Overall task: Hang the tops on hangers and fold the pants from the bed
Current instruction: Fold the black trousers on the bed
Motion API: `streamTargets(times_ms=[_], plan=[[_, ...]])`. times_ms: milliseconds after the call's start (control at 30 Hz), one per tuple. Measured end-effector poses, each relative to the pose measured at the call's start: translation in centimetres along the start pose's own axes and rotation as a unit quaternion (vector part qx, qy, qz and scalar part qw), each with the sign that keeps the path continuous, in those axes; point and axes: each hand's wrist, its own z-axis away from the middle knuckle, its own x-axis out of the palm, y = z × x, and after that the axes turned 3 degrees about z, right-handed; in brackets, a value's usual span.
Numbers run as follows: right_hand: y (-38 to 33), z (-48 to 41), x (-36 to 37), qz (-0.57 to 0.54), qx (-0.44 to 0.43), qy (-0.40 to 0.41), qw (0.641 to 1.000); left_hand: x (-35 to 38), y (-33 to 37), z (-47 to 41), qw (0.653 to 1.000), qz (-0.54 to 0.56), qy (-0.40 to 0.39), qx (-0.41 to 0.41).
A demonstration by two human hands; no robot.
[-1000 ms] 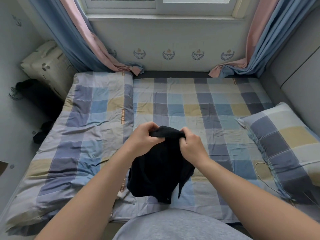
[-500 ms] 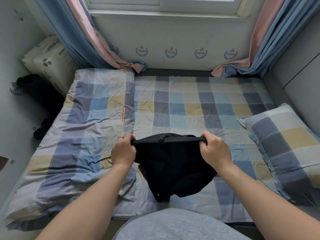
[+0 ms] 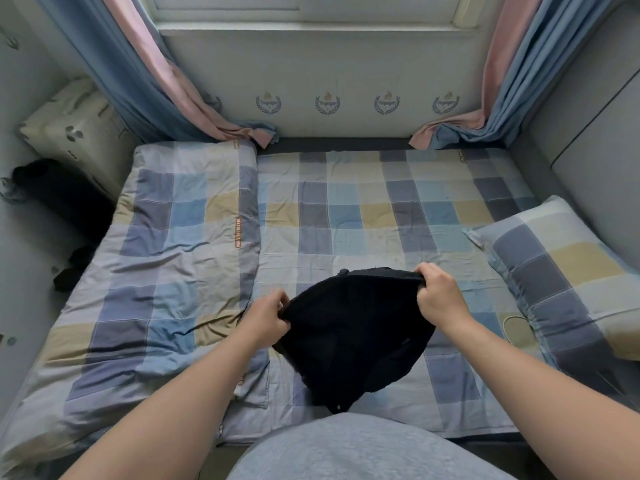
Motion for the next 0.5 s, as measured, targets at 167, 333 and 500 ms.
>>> streamTargets(times_ms=[167,333,500], plan=[[1.2,-0.4,0.4,0.068,0.019,-0.028,0.997,0.5,-1.3,0.2,0.988,-0.041,0.132,-0.069],[2.7,-1.1,-0.3,0.151,0.064,0.002,0.987,-2.5,-2.0,-0.3,0.955,-0.091,0.259,-0.113],[4.4,-1.6,-0.6,0.135,0.109,0.006,0.985,-3.6,-5.1,0.0,0.942,-0.043,0.272,-0.194]])
